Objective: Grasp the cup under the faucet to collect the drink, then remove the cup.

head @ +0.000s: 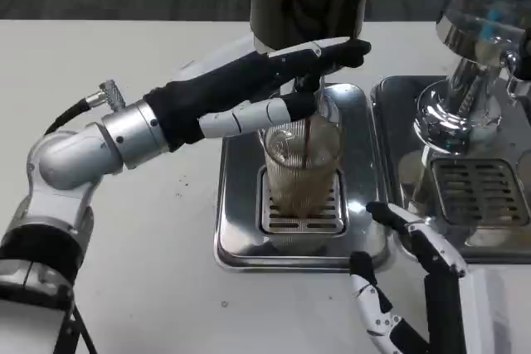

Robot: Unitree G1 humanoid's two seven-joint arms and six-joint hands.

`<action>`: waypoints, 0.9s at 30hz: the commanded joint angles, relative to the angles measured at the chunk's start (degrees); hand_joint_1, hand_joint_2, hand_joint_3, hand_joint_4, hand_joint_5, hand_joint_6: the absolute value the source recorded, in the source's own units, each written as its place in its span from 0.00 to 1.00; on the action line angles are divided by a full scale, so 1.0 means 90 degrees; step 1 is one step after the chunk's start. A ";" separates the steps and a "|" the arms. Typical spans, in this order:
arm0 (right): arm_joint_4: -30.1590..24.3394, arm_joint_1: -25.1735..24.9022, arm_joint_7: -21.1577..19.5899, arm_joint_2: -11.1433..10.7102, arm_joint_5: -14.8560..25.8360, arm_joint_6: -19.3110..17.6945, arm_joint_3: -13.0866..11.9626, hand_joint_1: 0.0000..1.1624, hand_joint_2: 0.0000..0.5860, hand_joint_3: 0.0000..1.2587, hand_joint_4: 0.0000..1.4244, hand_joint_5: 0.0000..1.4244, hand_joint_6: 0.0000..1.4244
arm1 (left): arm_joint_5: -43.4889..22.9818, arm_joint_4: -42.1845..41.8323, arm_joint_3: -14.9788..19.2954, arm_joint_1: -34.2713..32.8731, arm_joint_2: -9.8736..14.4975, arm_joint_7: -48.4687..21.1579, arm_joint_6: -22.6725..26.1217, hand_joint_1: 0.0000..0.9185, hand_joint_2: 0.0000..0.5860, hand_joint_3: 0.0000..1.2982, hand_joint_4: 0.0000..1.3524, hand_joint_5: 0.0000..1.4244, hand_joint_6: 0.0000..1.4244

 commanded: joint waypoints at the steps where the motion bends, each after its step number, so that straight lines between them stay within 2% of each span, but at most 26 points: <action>1: 0.0078 -0.0095 0.0338 0.0068 0.0609 -0.0249 -0.0183 0.40 0.59 0.23 0.19 0.22 0.20 | 0.0624 0.0301 -0.0299 0.0266 0.0234 -0.0009 0.0207 0.00 0.24 0.08 0.01 0.03 0.00; 7: 0.0028 -0.0224 0.1031 0.0102 0.1460 -0.0353 -0.0420 0.47 0.48 0.16 0.13 0.19 0.20 | 0.0678 0.0309 -0.0352 0.0267 0.0271 0.0070 0.0152 0.00 0.25 0.08 0.01 0.03 0.00; 10: -0.0031 -0.0314 0.1425 0.0094 0.1734 -0.0292 -0.0539 0.51 0.44 0.12 0.09 0.15 0.18 | 0.0699 0.0311 -0.0372 0.0276 0.0290 0.0104 0.0128 0.00 0.23 0.08 0.01 0.03 0.00; 20: -0.0143 -0.0765 0.2552 0.0084 0.2078 0.0192 -0.0909 0.57 0.38 0.03 0.03 0.06 0.13 | 0.0706 0.0281 -0.0396 0.0323 0.0316 0.0139 0.0074 0.00 0.23 0.08 0.01 0.03 0.00; 27: 0.0098 -0.1173 0.3033 0.0113 0.2205 0.0392 -0.1008 0.57 0.37 0.03 0.02 0.05 0.12 | 0.0689 0.0253 -0.0396 0.0351 0.0337 0.0146 0.0041 0.00 0.22 0.08 0.01 0.03 0.00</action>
